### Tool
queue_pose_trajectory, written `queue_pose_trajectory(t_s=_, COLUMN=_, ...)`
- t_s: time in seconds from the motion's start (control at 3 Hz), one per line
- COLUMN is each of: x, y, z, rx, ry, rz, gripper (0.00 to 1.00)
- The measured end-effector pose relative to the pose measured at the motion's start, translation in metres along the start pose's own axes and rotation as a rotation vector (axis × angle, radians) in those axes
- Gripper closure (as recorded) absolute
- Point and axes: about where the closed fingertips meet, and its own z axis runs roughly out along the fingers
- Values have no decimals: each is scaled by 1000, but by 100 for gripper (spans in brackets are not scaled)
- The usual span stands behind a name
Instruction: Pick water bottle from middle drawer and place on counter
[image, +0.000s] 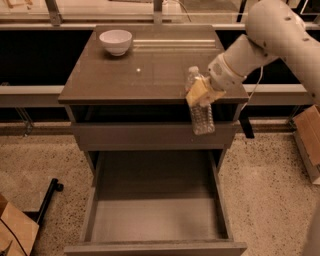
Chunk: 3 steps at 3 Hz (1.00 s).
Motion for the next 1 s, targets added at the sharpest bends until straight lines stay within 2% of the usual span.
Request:
queue_pose_trajectory(t_s=0.33, x=-81, y=-7, z=-53, rx=116, ry=-157, rz=-74, gripper=100)
queue_pose_trajectory(t_s=0.67, x=-131, y=6, z=-104, rx=198, ry=-276, rz=-145, gripper=100)
queue_pose_trajectory(t_s=1.0, x=-176, y=19, z=-120, rx=190, ry=-362, rz=-195, gripper=100)
